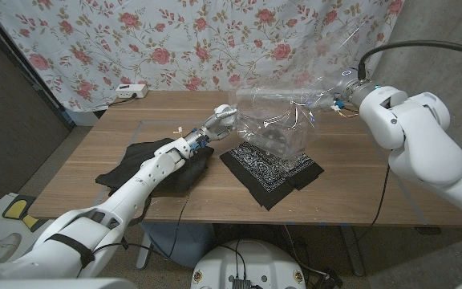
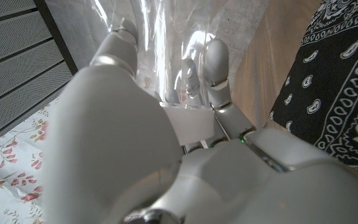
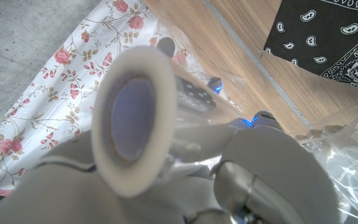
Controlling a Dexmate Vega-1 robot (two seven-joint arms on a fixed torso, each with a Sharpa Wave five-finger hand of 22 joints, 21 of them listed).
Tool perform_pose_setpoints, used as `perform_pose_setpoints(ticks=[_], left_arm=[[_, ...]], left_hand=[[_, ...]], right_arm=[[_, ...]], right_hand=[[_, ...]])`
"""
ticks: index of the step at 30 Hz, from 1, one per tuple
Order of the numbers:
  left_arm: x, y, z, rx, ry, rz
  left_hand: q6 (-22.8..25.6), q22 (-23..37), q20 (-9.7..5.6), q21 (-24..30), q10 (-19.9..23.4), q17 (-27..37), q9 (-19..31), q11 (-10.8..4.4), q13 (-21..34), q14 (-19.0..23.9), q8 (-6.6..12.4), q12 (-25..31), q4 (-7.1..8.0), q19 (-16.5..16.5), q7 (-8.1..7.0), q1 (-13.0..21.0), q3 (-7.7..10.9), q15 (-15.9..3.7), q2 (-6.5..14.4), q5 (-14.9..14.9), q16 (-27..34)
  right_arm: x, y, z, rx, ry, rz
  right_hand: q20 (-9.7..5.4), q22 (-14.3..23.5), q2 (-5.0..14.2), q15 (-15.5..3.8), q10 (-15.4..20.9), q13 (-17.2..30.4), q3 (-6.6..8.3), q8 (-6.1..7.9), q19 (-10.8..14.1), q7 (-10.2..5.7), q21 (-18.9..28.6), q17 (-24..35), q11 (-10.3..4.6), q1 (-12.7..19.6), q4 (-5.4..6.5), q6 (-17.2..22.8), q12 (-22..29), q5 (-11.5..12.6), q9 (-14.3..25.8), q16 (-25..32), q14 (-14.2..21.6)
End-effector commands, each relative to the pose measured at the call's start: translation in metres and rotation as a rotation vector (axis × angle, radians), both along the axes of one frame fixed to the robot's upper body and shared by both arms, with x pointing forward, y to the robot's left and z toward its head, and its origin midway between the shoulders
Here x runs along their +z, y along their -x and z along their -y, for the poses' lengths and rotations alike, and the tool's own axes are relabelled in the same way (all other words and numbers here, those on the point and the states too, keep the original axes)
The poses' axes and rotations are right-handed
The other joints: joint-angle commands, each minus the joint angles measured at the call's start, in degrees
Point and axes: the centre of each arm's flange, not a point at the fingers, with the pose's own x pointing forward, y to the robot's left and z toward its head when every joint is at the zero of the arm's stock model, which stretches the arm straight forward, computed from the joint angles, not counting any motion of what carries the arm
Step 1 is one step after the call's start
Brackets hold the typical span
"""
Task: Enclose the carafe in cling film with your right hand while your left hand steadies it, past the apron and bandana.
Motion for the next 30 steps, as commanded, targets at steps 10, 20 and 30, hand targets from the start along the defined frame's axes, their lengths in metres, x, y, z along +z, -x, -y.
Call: perform_pose_setpoints(ticks=[10,20,30], left_arm=[[-0.009,-0.008,0.005,0.019,-0.031,-0.041],[-0.003,-0.025,0.0,0.065,-0.028,-0.031],[0.0,-0.027,0.009,0.074,-0.015,-0.042]], left_hand=[[0.4,0.1,-0.4,-0.3,0.5,0.5,0.3,-0.38,0.5,3.0,9.65,0.3,-0.18,0.3,-0.6,14.6,0.17,-1.94,15.0,0.3,25.6],[0.3,-0.2,-0.42,-0.4,0.6,0.0,0.1,0.13,0.2,3.3,9.5,0.1,-0.3,0.3,-0.26,14.7,0.07,-1.85,14.8,0.4,25.3],[0.1,0.0,-0.42,-0.2,0.6,0.3,0.0,0.02,0.2,3.1,9.48,0.1,-0.25,0.6,-0.22,14.8,0.05,-1.8,14.9,0.5,25.5]], right_arm=[[0.003,0.008,-0.01,0.026,-0.014,0.057],[0.001,0.012,-0.022,0.062,-0.001,0.072],[-0.005,0.015,-0.03,0.12,0.009,0.078]], right_hand=[[-2.14,0.2,4.13,-6.85,1.4,2.8,0.05,0.44,-0.3,-1.68,0.5,0.1,-1.03,3.6,-0.16,1.4,5.7,-0.1,0.2,0.5,0.3],[-2.15,0.2,4.16,-6.85,1.5,2.8,0.08,0.58,-0.3,-1.66,0.5,0.1,-1.07,3.7,-0.16,1.6,5.7,-0.1,0.0,0.5,0.3],[-2.12,0.2,4.2,-6.85,1.7,2.8,0.12,0.84,-0.3,-1.63,0.6,0.1,-1.1,3.8,-0.15,1.6,5.7,-0.2,0.0,0.5,0.3]])
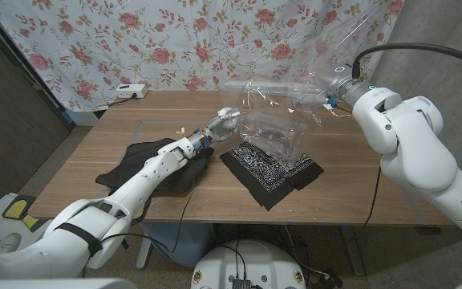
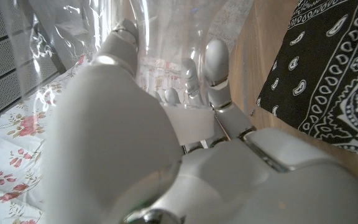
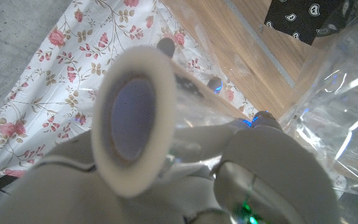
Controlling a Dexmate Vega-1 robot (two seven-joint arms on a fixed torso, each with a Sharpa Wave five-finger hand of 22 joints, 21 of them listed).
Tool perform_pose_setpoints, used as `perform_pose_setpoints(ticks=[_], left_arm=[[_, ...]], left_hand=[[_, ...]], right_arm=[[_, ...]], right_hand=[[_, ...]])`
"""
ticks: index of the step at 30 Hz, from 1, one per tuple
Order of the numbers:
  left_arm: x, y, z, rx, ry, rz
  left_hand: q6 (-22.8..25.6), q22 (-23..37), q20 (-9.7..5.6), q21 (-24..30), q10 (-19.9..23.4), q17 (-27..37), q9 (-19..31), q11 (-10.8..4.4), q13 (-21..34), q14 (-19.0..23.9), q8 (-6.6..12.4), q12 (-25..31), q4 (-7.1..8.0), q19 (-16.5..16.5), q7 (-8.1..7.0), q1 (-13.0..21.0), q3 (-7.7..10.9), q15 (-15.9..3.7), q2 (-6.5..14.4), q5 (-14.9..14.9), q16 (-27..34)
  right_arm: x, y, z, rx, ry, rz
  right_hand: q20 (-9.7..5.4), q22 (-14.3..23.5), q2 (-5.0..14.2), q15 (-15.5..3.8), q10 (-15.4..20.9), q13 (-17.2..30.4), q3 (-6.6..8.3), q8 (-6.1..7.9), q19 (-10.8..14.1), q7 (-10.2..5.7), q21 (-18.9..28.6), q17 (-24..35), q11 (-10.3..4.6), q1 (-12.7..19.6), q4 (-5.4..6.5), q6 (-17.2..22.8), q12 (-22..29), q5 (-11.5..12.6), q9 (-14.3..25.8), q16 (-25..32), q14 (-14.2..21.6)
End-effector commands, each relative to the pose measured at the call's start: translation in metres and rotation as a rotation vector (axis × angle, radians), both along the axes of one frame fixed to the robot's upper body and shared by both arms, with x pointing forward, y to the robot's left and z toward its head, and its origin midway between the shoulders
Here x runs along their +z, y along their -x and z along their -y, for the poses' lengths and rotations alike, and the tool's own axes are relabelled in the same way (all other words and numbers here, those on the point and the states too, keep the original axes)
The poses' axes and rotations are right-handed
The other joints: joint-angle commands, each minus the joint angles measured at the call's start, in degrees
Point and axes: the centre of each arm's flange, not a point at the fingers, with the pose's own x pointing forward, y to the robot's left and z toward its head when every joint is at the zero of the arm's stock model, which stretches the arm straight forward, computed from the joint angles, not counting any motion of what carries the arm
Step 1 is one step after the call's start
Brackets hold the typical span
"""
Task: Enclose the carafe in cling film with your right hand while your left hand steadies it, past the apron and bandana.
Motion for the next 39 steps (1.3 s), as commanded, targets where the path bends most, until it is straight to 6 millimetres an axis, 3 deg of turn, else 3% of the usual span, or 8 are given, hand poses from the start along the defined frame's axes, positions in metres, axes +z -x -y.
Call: perform_pose_setpoints(ticks=[1,16,39], left_arm=[[0.003,-0.006,0.007,0.025,0.01,-0.009],[0.003,-0.008,0.004,0.075,0.029,-0.021],[0.014,-0.019,0.005,0.11,0.103,-0.033]], left_hand=[[0.1,0.2,-0.36,0.0,0.2,0.4,0.1,0.23,0.2,3.0,9.49,0.2,-0.24,0.0,-0.01,14.8,0.06,-1.88,15.0,0.5,25.4],[0.3,0.0,-0.37,-0.1,0.3,0.0,-0.4,0.46,-0.2,3.2,9.35,-0.1,-0.26,0.2,0.36,14.9,-0.1,-1.92,14.9,0.5,25.3],[0.3,-0.2,-0.37,-0.1,0.5,0.2,0.0,0.29,-0.2,3.4,9.71,0.1,-0.23,0.3,0.06,15.0,-0.24,-1.94,14.9,0.6,25.5]], right_arm=[[-0.006,0.004,-0.009,0.064,0.008,0.011],[-0.009,0.007,-0.001,0.154,-0.039,0.039],[-0.021,0.0,-0.016,0.211,-0.045,0.013]], right_hand=[[-2.12,0.2,4.15,-6.85,1.8,2.8,0.13,0.59,-0.3,-1.59,0.3,0.1,-1.0,3.8,-0.15,1.6,5.7,-0.2,0.1,0.5,0.3],[-2.47,1.1,4.3,-6.9,3.1,2.8,0.2,1.39,1.0,-0.88,1.7,0.2,-1.26,3.9,-0.03,3.2,6.0,-0.2,-0.3,0.8,1.1],[-2.26,1.7,4.44,-6.88,4.5,2.9,0.42,2.22,0.8,-0.68,2.7,0.2,-1.08,4.1,0.03,4.3,6.0,-0.3,-0.5,1.2,2.3]])
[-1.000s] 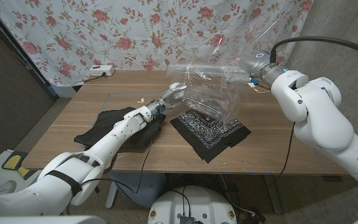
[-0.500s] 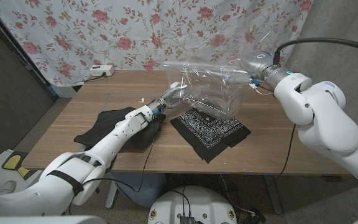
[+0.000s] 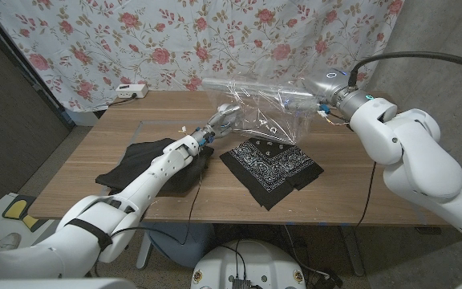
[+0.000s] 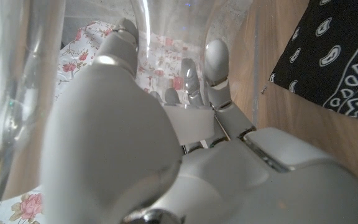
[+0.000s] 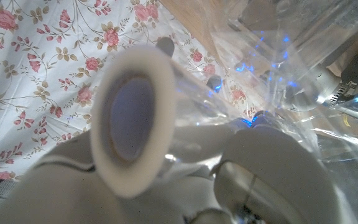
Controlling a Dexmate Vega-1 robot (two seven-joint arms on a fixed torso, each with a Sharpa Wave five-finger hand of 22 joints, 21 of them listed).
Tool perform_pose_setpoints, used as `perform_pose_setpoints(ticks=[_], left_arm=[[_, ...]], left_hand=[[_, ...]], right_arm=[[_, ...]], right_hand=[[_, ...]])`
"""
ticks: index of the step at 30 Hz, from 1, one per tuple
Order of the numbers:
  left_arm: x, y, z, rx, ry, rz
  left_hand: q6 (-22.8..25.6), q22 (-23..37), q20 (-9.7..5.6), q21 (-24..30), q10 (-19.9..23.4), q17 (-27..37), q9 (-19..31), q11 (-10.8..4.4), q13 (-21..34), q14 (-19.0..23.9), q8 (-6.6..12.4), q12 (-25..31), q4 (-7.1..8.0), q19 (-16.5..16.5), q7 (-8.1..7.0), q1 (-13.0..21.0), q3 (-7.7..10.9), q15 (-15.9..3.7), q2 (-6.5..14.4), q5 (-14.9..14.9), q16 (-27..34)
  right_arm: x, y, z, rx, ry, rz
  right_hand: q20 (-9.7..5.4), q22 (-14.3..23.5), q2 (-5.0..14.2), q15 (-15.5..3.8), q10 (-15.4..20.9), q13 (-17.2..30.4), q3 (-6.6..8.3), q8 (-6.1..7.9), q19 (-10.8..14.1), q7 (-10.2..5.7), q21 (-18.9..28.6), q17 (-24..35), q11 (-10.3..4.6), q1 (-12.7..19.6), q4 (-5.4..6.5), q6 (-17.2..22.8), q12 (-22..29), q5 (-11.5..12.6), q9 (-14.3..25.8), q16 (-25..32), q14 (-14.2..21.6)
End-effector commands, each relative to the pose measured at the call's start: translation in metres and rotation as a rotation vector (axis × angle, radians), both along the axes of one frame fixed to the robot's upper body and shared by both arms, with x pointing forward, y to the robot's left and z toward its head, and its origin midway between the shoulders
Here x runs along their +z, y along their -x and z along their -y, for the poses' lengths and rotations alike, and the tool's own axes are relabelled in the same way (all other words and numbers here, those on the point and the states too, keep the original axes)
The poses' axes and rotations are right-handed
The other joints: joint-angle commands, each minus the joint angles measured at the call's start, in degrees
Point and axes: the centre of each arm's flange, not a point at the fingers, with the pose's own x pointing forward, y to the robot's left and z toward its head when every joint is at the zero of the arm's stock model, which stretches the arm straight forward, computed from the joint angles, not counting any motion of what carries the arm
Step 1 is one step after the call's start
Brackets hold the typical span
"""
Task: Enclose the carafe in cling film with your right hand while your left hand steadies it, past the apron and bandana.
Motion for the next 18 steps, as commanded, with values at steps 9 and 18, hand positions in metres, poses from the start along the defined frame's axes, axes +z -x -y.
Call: perform_pose_setpoints(ticks=[9,18], left_arm=[[0.007,-0.006,-0.007,0.047,0.041,-0.001],[0.01,-0.006,-0.015,0.071,0.063,0.007]], left_hand=[[0.4,-0.2,-0.19,-0.1,0.2,0.1,0.4,-0.02,0.3,3.3,9.67,0.2,-0.05,0.5,-0.17,14.9,0.04,-2.06,15.0,0.4,25.4],[0.4,-0.2,-0.19,-0.1,0.2,0.0,0.3,-0.12,0.4,3.5,9.64,0.2,-0.05,0.5,-0.07,14.9,0.0,-2.16,15.0,0.4,25.4]], right_arm=[[-0.007,-0.002,-0.004,0.031,0.0,-0.013],[-0.01,-0.001,-0.004,0.039,0.0,-0.018]], right_hand=[[-2.25,0.4,4.53,-6.16,3.4,2.9,0.48,0.47,0.3,-2.22,0.9,0.3,-2.52,4.1,0.07,2.9,6.3,-0.1,0.1,0.6,0.7],[-2.24,0.3,4.53,-6.16,3.6,2.9,0.53,0.67,0.2,-2.25,1.1,0.3,-2.47,4.2,0.12,2.9,6.2,-0.1,0.1,0.6,0.9]])
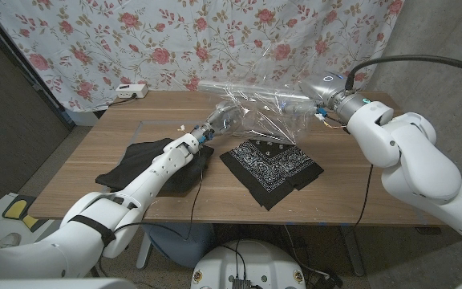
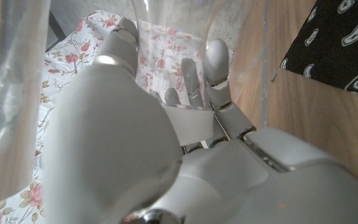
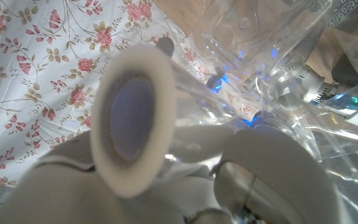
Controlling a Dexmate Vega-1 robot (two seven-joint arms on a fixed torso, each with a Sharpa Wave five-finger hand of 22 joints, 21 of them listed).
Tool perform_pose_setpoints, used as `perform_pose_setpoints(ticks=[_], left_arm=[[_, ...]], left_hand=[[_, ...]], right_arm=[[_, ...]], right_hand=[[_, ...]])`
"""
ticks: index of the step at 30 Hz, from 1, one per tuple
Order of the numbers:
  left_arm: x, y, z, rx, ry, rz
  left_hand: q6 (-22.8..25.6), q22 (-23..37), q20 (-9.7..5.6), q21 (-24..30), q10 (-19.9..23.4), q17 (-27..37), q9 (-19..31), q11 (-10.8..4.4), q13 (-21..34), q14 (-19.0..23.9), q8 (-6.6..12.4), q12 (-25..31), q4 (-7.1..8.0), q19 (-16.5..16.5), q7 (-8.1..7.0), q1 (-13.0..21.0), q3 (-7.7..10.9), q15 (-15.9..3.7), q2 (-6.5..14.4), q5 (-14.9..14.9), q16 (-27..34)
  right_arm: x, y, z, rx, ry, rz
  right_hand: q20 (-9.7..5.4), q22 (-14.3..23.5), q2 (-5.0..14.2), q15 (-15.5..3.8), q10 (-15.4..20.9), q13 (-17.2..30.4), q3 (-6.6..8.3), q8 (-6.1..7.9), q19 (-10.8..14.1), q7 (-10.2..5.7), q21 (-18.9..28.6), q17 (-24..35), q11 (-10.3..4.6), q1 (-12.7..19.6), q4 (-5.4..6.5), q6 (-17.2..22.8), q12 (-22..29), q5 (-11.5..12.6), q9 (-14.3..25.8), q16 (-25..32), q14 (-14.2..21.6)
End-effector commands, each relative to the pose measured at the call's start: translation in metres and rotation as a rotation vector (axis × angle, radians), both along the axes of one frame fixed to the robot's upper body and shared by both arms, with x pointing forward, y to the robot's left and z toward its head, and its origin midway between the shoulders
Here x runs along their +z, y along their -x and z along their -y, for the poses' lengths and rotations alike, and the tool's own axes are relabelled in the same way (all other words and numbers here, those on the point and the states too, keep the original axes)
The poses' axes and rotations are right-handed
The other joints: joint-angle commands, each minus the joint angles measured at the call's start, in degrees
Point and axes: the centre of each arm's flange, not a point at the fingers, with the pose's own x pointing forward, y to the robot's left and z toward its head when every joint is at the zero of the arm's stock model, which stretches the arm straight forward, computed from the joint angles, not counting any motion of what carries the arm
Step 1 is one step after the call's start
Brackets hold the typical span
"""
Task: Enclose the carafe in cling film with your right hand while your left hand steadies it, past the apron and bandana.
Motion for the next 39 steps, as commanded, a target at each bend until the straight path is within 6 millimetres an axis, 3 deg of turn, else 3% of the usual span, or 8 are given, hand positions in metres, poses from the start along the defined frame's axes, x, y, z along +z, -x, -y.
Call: perform_pose_setpoints(ticks=[1,39], left_arm=[[0.003,0.001,-0.009,0.031,0.031,0.006],[0.014,0.022,-0.025,-0.016,0.068,0.07]], left_hand=[[0.4,0.1,-0.3,-0.1,0.1,0.0,0.3,-0.25,0.4,3.6,9.68,0.3,-0.08,0.6,-0.06,14.7,0.0,-1.99,15.1,0.2,25.5],[0.8,-0.2,-0.29,-0.2,0.4,-0.1,-0.2,-0.47,0.4,3.7,9.69,0.1,-0.04,0.6,-0.43,14.5,-0.13,-2.3,15.1,0.4,25.2]], right_arm=[[-0.004,0.001,-0.001,0.014,0.002,-0.008],[-0.012,0.01,-0.017,-0.006,-0.005,-0.004]], right_hand=[[-2.24,0.1,4.49,-6.26,3.4,2.9,0.53,0.3,0.2,-2.21,0.4,0.3,-2.77,4.2,0.13,2.9,6.2,-0.1,0.1,0.3,0.8],[-2.27,-0.2,4.43,-6.25,3.8,2.9,0.66,0.77,-0.1,-2.14,1.1,0.3,-2.6,4.3,0.4,2.9,6.2,-0.2,-0.2,0.3,0.9]])
